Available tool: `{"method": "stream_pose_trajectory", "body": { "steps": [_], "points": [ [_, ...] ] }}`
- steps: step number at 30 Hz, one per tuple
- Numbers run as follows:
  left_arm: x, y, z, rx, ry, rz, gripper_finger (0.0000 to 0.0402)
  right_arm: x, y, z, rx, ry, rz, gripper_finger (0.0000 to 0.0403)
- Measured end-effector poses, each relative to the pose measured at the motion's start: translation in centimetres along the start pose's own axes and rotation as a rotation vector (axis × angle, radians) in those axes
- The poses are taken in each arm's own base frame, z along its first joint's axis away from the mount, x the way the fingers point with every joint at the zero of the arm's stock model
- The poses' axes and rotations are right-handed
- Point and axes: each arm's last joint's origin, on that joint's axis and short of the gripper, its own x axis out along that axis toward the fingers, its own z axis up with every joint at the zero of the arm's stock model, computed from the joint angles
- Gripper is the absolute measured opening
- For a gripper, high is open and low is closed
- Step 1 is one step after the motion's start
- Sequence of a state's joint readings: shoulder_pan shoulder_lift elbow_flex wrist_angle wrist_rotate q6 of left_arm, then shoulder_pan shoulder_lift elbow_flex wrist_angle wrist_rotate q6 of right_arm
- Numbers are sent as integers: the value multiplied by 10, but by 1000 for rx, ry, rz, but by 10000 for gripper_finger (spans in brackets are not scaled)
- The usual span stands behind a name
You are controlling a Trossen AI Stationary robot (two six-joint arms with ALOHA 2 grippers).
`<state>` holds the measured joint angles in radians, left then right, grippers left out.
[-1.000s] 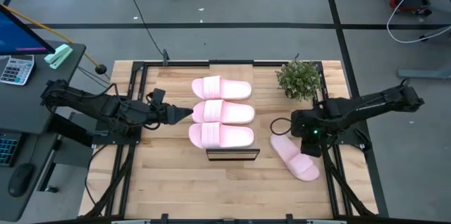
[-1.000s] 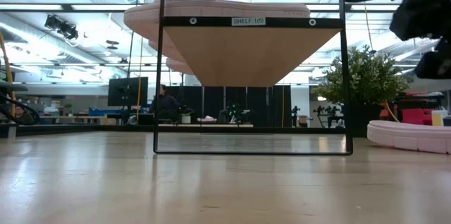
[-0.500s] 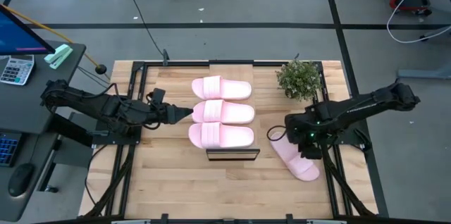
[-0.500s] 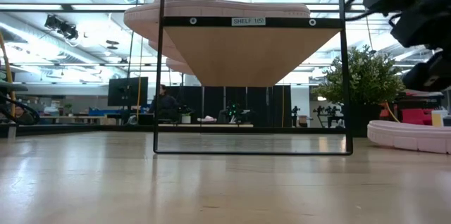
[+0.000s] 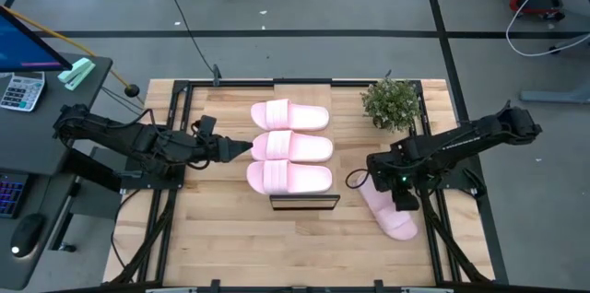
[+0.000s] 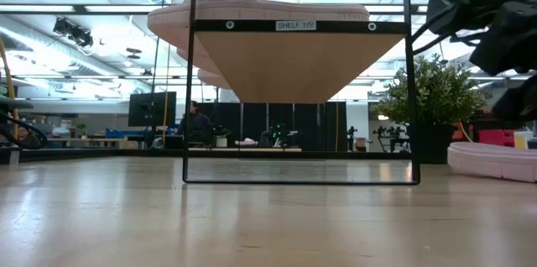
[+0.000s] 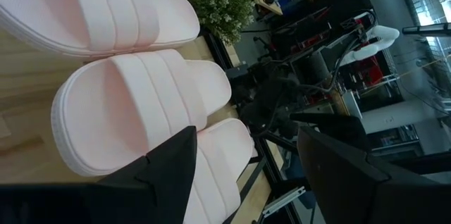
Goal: Pick and place slides into the shelf
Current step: Put the pink slipper on the shelf
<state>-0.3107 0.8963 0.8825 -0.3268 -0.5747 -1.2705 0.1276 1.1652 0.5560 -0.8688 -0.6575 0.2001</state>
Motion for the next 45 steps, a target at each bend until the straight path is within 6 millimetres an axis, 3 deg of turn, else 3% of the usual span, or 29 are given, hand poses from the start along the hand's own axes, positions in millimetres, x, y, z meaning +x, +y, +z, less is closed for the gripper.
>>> {"method": "stream_pose_trajectory", "body": {
  "steps": [15, 22, 27, 30, 36, 41, 45],
  "points": [
    [0, 1, 0, 6, 3, 7, 251, 15, 17, -8, 29, 83, -4, 166],
    [0, 1, 0, 5, 2, 6, 246, 38, 9, -14, 184, 78, 69, 165],
    [0, 1, 0, 3, 2, 6, 246, 44, 11, -10, 192, 28, 106, 155],
    [0, 1, 0, 3, 2, 6, 247, 45, 14, -8, 193, 11, 120, 129],
    [0, 1, 0, 3, 2, 6, 243, 45, 15, -7, 199, 2, 128, 15],
    [0, 1, 0, 2, 2, 6, 244, 37, 20, -5, 278, -44, 114, 9],
    [0, 1, 0, 3, 2, 6, 238, 19, 36, 0, 308, -118, 109, 9]
  ]
}}
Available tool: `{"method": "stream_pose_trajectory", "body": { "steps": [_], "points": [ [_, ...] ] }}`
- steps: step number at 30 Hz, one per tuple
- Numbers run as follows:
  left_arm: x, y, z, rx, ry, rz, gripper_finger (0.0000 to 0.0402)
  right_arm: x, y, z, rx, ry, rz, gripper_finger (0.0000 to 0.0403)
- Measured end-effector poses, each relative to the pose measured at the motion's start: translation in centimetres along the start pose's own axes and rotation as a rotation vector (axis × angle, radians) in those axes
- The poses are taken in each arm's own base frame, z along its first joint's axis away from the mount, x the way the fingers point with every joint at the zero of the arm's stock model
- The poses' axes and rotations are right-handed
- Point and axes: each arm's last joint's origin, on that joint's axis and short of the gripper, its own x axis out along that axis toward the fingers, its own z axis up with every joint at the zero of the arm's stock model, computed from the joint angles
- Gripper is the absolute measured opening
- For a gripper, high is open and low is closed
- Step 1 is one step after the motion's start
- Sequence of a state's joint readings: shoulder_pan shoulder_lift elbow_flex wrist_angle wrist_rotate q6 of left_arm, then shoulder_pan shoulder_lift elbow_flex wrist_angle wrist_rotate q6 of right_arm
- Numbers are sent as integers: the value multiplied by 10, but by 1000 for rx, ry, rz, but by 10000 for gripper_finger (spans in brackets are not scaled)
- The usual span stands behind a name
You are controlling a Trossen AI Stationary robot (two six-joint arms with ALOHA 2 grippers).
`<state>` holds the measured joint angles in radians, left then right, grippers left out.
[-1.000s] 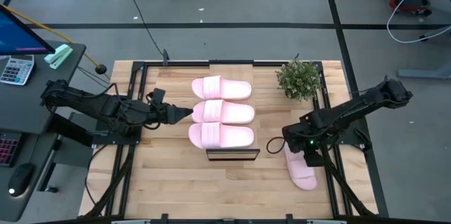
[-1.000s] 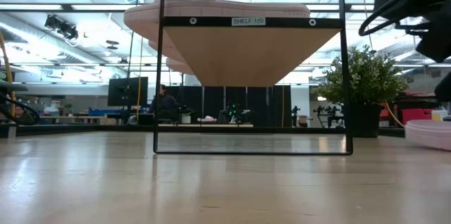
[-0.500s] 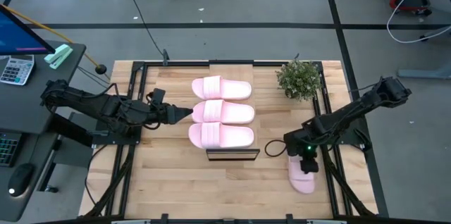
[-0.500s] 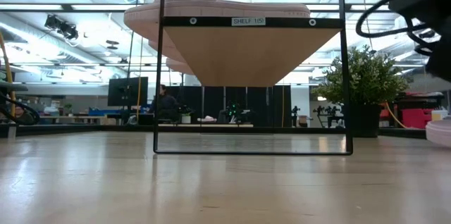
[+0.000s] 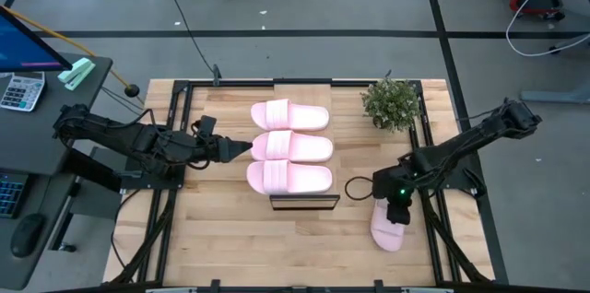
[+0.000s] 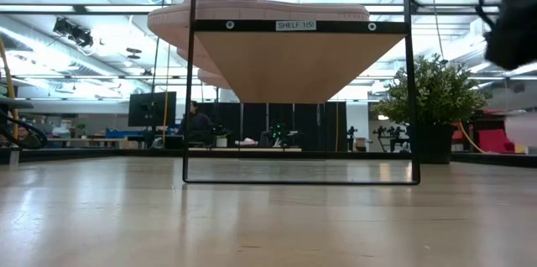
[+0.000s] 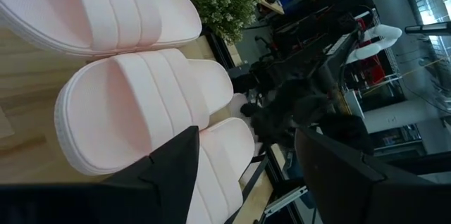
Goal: Pick and place slides into the shelf
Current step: Put the pink slipper on the shelf
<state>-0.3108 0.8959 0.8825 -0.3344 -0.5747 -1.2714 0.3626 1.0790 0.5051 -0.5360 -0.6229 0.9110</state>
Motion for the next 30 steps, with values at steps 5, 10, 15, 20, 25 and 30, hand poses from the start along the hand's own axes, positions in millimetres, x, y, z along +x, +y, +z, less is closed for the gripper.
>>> {"method": "stream_pose_trajectory", "body": {
  "steps": [5, 10, 15, 20, 25, 30],
  "points": [
    [0, 0, 0, 0, 0, 0, 237, -34, 27, -7, 7, -64, -37, 8],
    [0, 0, 0, 24, -6, 2, 239, -76, 60, -12, 22, -234, -61, 8],
    [3, 2, 5, 19, -35, 17, 234, -122, 90, -2, 38, -553, -50, 8],
    [6, 4, 11, 38, -57, 32, 236, -170, 108, 15, 45, -855, -50, 8],
    [7, 5, 13, 37, -58, 36, 232, -209, 121, 34, 54, -1110, -2, 8],
    [7, 5, 13, 39, -60, 37, 233, -230, 122, 60, 135, -1270, 35, 8]
  ]
}}
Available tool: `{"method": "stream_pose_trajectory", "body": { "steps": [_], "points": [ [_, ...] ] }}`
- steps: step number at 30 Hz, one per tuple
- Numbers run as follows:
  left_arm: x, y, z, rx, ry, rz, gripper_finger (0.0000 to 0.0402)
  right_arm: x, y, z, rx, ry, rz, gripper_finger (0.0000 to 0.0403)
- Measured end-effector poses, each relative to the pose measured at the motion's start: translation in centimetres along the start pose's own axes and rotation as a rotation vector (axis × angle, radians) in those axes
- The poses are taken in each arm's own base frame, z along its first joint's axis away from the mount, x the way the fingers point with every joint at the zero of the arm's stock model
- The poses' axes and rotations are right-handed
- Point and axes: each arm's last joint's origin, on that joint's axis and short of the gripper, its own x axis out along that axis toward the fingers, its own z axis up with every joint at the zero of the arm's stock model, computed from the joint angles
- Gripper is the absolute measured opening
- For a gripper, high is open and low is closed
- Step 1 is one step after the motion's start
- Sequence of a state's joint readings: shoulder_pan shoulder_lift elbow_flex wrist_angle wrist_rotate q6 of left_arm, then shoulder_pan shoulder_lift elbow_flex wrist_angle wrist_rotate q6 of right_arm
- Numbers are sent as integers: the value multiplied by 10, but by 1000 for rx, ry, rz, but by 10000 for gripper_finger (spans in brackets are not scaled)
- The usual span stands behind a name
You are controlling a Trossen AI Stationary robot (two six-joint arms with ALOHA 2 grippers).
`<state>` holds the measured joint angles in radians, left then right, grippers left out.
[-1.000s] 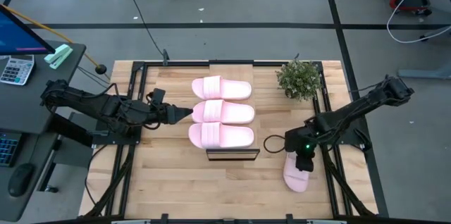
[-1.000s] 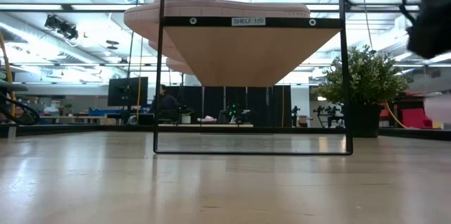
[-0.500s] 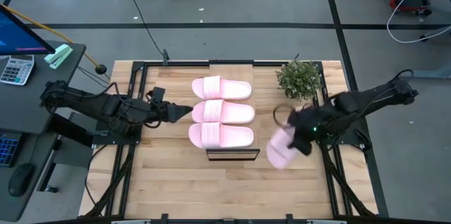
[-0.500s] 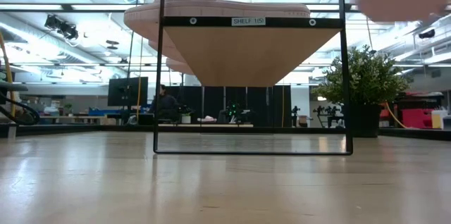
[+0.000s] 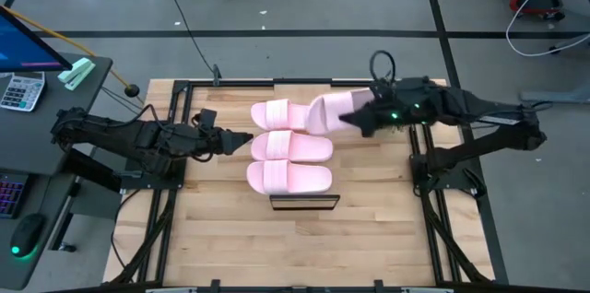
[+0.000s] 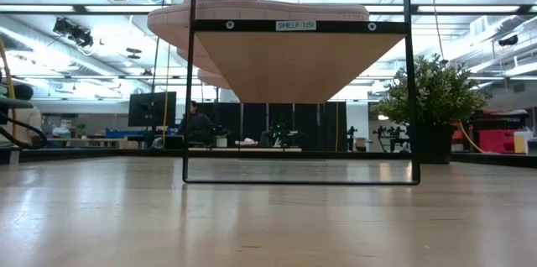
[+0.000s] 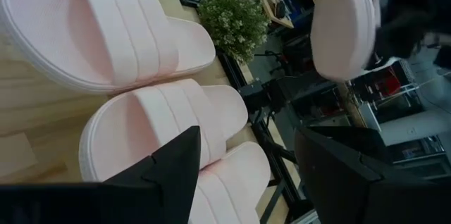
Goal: Pick and place slides into the shelf
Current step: Put the pink slipper on the shelf
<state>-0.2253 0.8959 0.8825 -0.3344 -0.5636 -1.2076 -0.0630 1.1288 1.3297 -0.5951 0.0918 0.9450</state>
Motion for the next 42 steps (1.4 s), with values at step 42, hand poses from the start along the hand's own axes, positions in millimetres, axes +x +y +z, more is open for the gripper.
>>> {"method": "stream_pose_trajectory", "body": {
  "steps": [42],
  "points": [
    [-24, 57, 101, 115, -91, 96, 231, 115, -72, 74, 394, -163, -43, 7]
  ]
}}
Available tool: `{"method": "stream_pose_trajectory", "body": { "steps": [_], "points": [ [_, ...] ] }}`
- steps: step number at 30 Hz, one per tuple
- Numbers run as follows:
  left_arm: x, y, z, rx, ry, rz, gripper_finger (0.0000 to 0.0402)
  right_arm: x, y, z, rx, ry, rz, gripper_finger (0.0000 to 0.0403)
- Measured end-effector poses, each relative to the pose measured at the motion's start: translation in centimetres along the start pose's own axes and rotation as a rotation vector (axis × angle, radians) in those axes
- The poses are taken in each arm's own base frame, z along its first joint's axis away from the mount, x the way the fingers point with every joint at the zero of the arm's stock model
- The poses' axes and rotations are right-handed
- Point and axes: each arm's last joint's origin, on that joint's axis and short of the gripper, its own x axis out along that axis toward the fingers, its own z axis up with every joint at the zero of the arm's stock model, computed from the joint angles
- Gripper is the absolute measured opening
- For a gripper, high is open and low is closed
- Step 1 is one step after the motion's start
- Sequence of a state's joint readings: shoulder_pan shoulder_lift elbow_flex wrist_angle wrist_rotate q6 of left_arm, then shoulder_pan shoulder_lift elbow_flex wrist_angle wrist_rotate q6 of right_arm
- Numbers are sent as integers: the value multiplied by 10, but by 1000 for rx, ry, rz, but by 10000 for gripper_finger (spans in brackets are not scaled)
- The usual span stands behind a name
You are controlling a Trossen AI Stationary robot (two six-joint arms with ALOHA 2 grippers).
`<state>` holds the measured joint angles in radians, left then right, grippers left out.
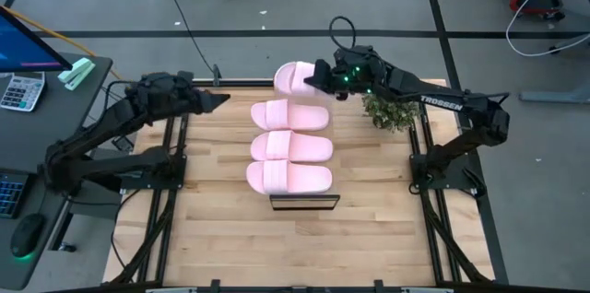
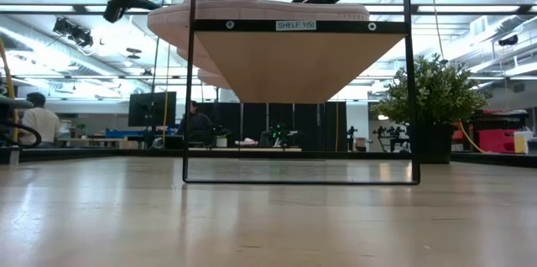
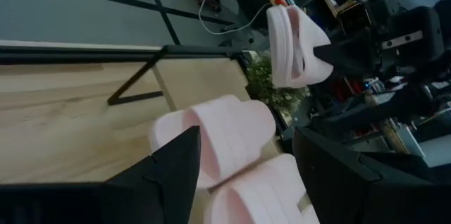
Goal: Pick and place slides into the shelf
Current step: Put the pink slipper on the shelf
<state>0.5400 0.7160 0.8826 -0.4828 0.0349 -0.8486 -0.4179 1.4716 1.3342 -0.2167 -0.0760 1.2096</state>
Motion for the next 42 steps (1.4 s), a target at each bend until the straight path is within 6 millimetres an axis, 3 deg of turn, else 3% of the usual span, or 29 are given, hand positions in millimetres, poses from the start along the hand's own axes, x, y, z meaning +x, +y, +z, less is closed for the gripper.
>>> {"method": "stream_pose_trajectory", "body": {
  "steps": [4, 12, 17, 24, 32, 42],
  "points": [
    [1, 7, 8, 0, -5, 5, 231, 10, 1, 8, 8, -22, -2, 7],
    [-1, 12, 16, -10, -24, -11, 231, 50, 30, 31, -92, 5, -32, 7],
    [-2, 13, 17, 9, -26, -10, 231, 83, 29, 35, -112, 47, -83, 7],
    [-2, 13, 17, 9, -28, -8, 231, 117, 4, 31, -74, 91, -153, 7],
    [-2, 13, 17, 9, -28, -8, 231, 133, -9, 24, -65, 115, -192, 7],
    [-2, 10, 20, 17, -58, -38, 231, 137, -14, 12, -53, 156, -242, 7]
  ]
}}
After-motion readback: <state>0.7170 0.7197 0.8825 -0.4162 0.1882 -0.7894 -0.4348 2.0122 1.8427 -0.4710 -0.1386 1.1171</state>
